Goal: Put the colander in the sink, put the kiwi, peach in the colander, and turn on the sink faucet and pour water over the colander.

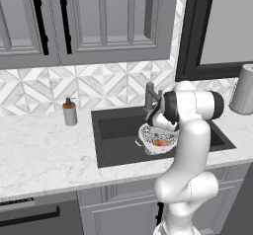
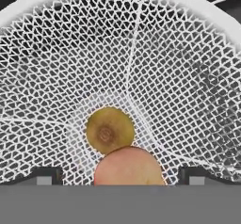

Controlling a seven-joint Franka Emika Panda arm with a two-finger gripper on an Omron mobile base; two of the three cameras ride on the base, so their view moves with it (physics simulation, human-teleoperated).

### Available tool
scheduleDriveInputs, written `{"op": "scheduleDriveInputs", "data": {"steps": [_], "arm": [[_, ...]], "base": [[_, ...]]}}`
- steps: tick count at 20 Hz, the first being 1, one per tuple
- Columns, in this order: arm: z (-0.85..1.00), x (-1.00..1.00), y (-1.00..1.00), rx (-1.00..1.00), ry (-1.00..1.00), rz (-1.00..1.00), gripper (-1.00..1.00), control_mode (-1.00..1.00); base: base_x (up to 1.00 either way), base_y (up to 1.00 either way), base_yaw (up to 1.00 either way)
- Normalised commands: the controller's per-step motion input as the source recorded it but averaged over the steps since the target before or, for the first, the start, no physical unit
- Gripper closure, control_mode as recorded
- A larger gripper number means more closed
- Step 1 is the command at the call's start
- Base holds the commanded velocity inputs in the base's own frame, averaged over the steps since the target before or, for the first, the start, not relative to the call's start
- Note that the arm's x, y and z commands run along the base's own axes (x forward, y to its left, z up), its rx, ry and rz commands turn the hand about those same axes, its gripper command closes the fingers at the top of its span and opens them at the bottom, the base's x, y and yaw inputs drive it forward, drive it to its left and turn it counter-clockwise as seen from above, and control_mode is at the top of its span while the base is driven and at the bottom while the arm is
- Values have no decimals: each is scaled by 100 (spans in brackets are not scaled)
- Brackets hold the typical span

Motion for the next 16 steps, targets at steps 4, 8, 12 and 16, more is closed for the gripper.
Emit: {"op": "scheduleDriveInputs", "data": {"steps": [4,8,12,16], "arm": [[35,-1,-24,5,-25,0,-100,-100],[28,-12,-40,4,-29,0,-100,-100],[28,-6,-45,7,-33,1,-100,-100],[32,-2,-31,3,-35,0,-100,-100]], "base": [[0,0,0],[0,0,0],[0,0,0],[0,0,0]]}}
